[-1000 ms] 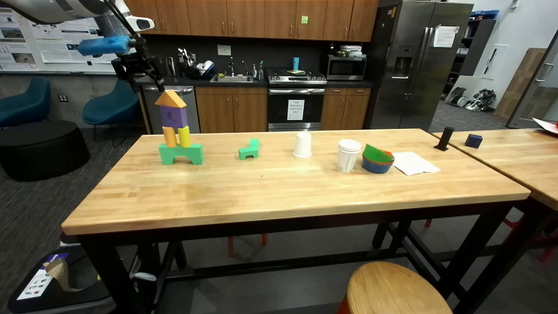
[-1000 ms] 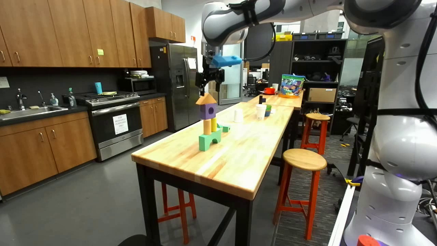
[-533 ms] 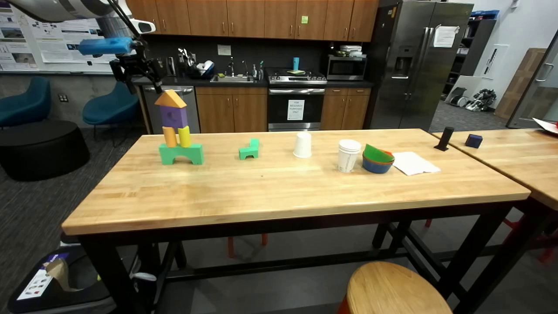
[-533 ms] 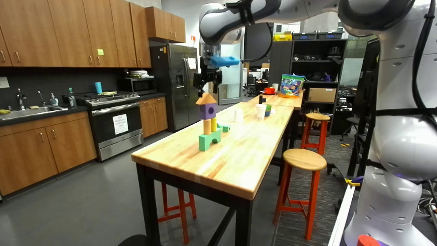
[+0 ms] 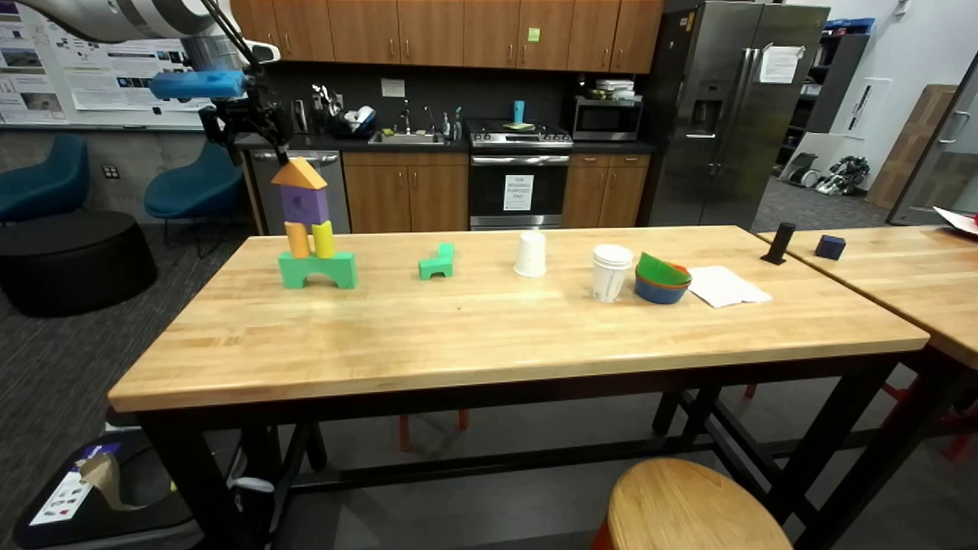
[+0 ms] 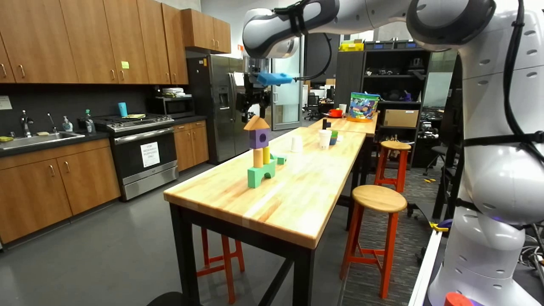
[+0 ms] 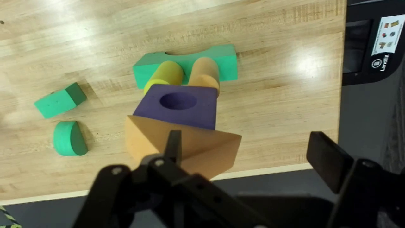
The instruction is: Remove the orange block from the pile and put it on the table
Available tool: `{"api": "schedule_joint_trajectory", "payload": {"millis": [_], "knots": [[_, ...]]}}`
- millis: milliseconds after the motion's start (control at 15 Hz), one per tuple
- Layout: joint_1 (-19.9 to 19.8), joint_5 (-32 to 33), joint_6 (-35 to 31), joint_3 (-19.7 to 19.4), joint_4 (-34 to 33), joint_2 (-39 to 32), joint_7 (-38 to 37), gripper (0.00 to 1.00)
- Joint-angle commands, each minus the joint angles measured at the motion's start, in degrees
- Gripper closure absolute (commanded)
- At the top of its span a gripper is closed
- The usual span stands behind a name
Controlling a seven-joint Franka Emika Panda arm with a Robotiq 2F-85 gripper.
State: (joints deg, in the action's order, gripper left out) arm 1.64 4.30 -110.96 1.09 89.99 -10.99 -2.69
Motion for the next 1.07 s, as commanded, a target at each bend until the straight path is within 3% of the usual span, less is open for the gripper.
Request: {"api": "schedule_joint_trajectory", "payload": {"millis": [0, 1000], "knots": [[-0.1, 0.4, 2.2, -0.3, -2.2, -0.1, 0.5, 0.00], [-1.3, 0.9, 4.0, -1.4, -3.5, 0.1, 0.6, 0.00]]}}
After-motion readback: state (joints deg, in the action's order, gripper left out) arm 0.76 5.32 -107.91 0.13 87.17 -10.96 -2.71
